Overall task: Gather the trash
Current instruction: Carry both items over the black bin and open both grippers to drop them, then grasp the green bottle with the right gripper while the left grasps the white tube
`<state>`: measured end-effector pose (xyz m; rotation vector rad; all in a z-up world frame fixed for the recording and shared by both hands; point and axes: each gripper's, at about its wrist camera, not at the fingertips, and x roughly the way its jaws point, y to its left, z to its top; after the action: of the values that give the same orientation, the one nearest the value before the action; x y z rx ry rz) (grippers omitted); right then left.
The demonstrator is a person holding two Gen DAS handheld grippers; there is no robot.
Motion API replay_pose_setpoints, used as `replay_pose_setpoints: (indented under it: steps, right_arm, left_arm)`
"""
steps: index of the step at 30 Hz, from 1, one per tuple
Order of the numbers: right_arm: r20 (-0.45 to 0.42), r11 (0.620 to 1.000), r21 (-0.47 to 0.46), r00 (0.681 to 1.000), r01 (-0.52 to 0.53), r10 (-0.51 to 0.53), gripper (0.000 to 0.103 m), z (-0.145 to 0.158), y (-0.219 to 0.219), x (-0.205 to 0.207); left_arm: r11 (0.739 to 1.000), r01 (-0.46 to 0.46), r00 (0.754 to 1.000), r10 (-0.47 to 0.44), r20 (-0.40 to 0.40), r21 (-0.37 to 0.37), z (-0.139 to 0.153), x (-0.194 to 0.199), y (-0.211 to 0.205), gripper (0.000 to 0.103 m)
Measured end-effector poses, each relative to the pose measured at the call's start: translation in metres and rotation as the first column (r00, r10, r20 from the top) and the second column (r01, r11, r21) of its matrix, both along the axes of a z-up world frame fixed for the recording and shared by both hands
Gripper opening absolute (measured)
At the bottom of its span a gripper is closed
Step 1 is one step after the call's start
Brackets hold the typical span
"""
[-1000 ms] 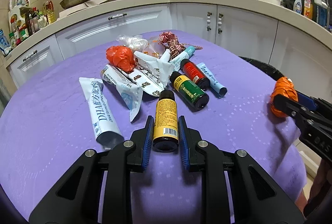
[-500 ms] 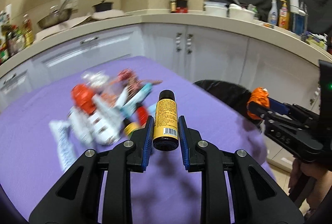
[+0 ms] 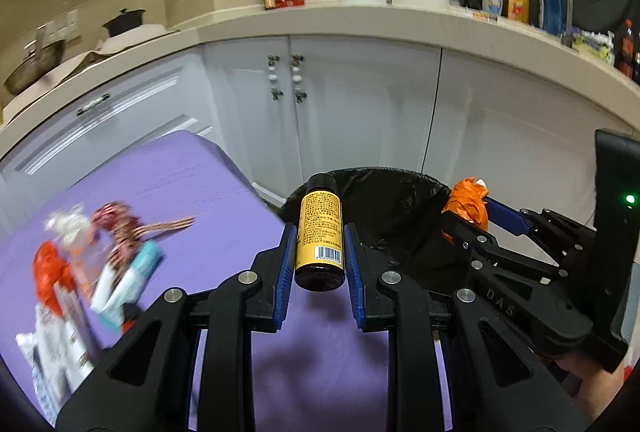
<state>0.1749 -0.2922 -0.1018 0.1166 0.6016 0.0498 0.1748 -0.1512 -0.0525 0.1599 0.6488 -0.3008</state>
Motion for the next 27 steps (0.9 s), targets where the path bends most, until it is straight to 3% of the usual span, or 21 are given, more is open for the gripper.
replay_pose_setpoints:
  steps: [8, 12, 15, 27]
  right_arm:
    - [-0.051, 1.000, 0.021, 0.999, 0.016, -0.015, 0.045, -0.021, -0.014, 0.022]
    - [-0.057, 0.999, 0.020, 0.998, 0.029, -0.028, 0.059, -0.027, -0.017, 0.024]
    - [-0.062, 0.999, 0.021, 0.998, 0.033, -0.032, 0.059, -0.029, -0.018, 0.023]
    - [-0.042, 1.000, 0.025, 0.999, 0.009, -0.008, 0.059, -0.009, -0.001, 0.006]
  left_arm:
    - [1.000, 0.010, 0.997, -0.010, -0.081, -0.003, -0.018, 0.038, -0.021, 0.023]
    - [1.000, 0.002, 0.993, -0.002, -0.114, -0.006, -0.025, 0.046, -0.021, 0.026]
    - [1.000, -0.019, 0.994, 0.017, -0.106, -0.014, -0.024, 0.047, -0.017, 0.043]
    - [0.997, -0.077, 0.996, 0.075, -0.054, -0.024, -0.003, 0.021, 0.017, 0.051]
